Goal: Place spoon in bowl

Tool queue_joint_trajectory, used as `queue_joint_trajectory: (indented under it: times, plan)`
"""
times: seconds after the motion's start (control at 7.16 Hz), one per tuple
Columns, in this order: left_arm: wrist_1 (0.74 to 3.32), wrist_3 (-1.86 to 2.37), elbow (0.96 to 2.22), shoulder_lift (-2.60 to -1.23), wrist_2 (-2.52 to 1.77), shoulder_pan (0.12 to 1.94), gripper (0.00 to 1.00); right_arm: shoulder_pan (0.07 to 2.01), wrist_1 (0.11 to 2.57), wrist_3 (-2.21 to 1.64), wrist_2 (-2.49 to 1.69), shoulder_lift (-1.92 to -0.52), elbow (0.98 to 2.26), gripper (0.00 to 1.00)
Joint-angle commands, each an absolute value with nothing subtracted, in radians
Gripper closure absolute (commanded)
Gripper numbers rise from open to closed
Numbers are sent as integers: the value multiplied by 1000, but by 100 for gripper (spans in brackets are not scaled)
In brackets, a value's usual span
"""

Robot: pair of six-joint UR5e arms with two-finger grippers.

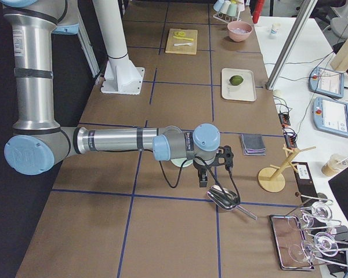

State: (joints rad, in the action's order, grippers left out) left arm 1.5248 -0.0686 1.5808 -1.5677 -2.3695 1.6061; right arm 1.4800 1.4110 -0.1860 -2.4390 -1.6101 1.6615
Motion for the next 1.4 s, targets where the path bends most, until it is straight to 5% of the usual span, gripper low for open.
queue_joint_trajectory:
  times: [0.0,1.26]
  plan:
    - [1525,-66,1582,-1568,-2370,1605,0,1331,1053,-572,-2387,-1673,1657,0]
    - [1525,-63,1598,-1568,-2370,1606,0,1068,908,-779,-2312,-1750,1615,0]
